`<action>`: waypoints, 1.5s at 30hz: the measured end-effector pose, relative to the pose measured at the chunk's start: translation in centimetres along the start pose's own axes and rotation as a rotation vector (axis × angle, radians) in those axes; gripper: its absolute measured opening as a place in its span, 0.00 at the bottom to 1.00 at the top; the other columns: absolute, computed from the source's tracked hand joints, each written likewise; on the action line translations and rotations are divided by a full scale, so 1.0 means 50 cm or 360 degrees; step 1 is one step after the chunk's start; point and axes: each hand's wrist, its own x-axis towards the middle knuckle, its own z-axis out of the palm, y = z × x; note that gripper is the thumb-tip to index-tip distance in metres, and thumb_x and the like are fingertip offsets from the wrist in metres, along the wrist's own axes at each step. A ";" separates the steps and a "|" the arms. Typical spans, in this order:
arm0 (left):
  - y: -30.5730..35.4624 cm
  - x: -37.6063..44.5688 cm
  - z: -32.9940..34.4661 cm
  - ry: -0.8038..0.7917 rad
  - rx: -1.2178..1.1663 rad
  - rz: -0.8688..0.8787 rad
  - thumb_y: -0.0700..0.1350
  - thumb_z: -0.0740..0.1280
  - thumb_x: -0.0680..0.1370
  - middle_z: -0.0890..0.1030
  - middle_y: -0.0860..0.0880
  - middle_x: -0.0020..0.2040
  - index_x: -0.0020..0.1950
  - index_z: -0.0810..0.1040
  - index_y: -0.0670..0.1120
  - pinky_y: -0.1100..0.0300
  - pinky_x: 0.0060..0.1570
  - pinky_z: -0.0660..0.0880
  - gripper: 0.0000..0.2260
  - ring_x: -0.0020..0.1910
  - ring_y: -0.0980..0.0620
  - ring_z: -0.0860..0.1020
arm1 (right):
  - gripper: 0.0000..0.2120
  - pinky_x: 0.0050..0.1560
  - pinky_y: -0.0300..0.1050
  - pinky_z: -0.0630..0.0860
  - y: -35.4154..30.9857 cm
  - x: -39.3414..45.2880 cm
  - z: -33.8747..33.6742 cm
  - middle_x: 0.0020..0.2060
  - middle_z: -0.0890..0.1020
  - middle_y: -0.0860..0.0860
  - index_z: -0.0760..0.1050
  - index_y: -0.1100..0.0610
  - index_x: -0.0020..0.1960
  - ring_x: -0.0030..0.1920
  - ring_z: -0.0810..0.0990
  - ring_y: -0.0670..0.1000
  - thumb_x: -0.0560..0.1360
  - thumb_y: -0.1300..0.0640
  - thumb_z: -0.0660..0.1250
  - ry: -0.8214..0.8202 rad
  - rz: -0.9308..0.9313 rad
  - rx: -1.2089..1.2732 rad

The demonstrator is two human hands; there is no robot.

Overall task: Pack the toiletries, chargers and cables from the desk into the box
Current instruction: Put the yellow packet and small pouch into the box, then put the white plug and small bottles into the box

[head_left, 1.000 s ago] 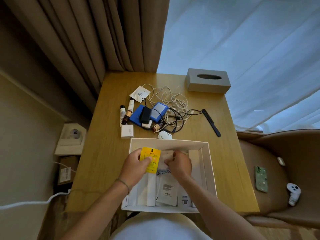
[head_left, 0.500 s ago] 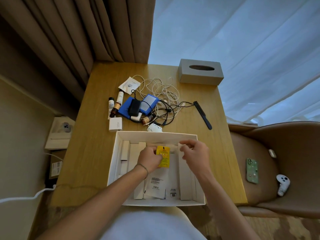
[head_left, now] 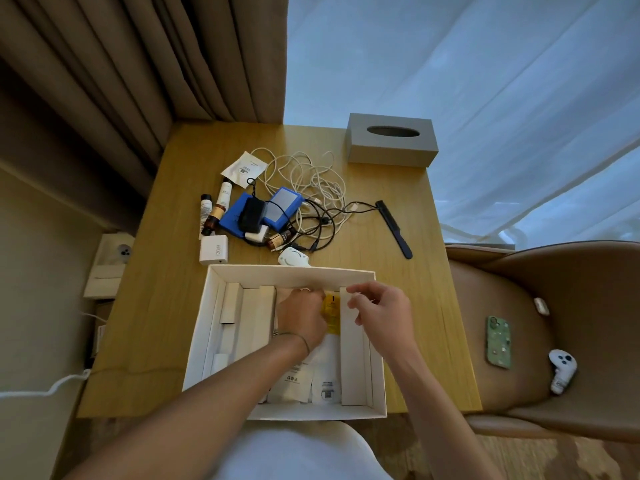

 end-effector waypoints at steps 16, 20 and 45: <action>-0.038 -0.052 -0.206 0.0511 -0.0234 0.0089 0.50 0.61 0.77 0.80 0.56 0.44 0.53 0.82 0.54 0.63 0.35 0.68 0.11 0.41 0.56 0.76 | 0.08 0.41 0.47 0.82 -0.159 0.194 0.085 0.39 0.85 0.48 0.84 0.54 0.49 0.40 0.85 0.51 0.77 0.60 0.66 -0.0421 -0.0329 -0.0519; -0.099 -0.026 -0.285 0.0631 -0.0418 -0.0009 0.43 0.66 0.78 0.78 0.58 0.44 0.53 0.82 0.52 0.60 0.37 0.75 0.08 0.43 0.57 0.76 | 0.06 0.42 0.46 0.79 -0.170 0.282 0.173 0.46 0.86 0.55 0.83 0.59 0.50 0.48 0.84 0.56 0.75 0.58 0.70 -0.0778 -0.0321 -0.1242; -0.399 0.151 -0.221 0.0015 -0.0198 -0.0338 0.45 0.71 0.77 0.70 0.48 0.69 0.70 0.70 0.53 0.54 0.56 0.79 0.22 0.64 0.47 0.74 | 0.18 0.37 0.44 0.79 -0.196 0.344 0.281 0.40 0.82 0.49 0.78 0.52 0.49 0.41 0.83 0.49 0.73 0.38 0.69 -0.0762 -0.0182 -0.1656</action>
